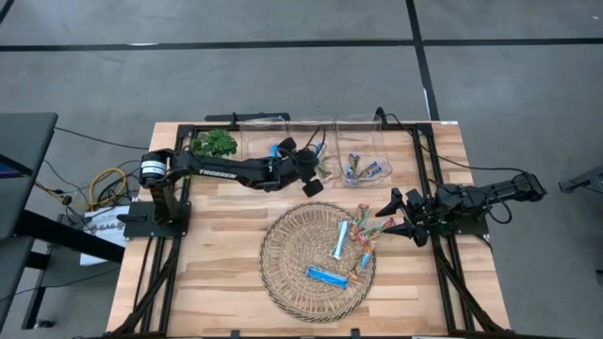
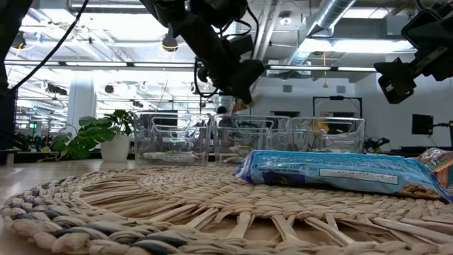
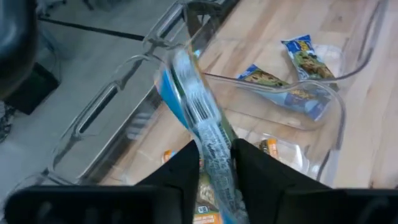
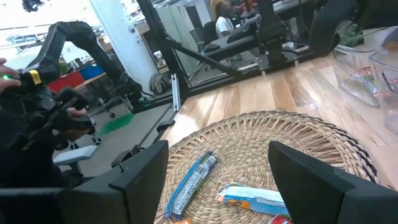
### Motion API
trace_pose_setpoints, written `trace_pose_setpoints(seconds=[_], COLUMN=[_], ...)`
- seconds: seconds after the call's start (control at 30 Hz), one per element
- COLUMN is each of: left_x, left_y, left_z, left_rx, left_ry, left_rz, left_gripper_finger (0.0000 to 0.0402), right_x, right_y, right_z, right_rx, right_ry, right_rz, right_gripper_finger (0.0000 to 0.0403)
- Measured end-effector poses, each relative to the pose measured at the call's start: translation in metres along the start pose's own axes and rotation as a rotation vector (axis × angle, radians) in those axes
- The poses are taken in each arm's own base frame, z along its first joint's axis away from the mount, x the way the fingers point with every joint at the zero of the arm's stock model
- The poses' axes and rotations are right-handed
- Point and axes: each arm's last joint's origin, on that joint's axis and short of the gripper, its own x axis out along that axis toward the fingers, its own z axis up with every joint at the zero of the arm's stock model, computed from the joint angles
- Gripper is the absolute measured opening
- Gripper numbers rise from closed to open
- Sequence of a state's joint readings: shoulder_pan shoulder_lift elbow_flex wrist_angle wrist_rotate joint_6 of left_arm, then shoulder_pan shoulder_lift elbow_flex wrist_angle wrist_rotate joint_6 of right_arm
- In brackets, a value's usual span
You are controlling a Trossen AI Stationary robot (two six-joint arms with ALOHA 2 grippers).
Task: Pick and place Granola Bars by type
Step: Put the yellow granola bar into the middle transparent bin, then put the blue granola bar into the right transparent bin
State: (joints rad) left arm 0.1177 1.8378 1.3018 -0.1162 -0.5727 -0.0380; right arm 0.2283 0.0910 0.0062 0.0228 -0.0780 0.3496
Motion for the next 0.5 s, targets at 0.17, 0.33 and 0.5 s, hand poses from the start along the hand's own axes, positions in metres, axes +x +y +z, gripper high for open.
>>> trace_pose_setpoints(seconds=[0.17,0.33,0.5], left_x=[0.000,-0.001,-0.009], left_y=[-0.001,-0.003,-0.015], left_z=[-0.001,-0.001,0.000], left_rx=[0.006,0.004,0.017], left_ry=[0.005,0.004,-0.018], left_rz=[-0.026,-0.023,-0.058], left_gripper_finger=[0.0157,0.0202,0.0218], right_x=[0.000,0.000,0.000], right_y=[0.000,0.000,0.000], right_z=[0.000,0.000,0.000], right_rx=[0.000,0.000,0.000], right_ry=[0.000,0.000,0.000], right_rz=[0.000,0.000,0.000], right_gripper_finger=[0.0271,0.0271,0.0271])
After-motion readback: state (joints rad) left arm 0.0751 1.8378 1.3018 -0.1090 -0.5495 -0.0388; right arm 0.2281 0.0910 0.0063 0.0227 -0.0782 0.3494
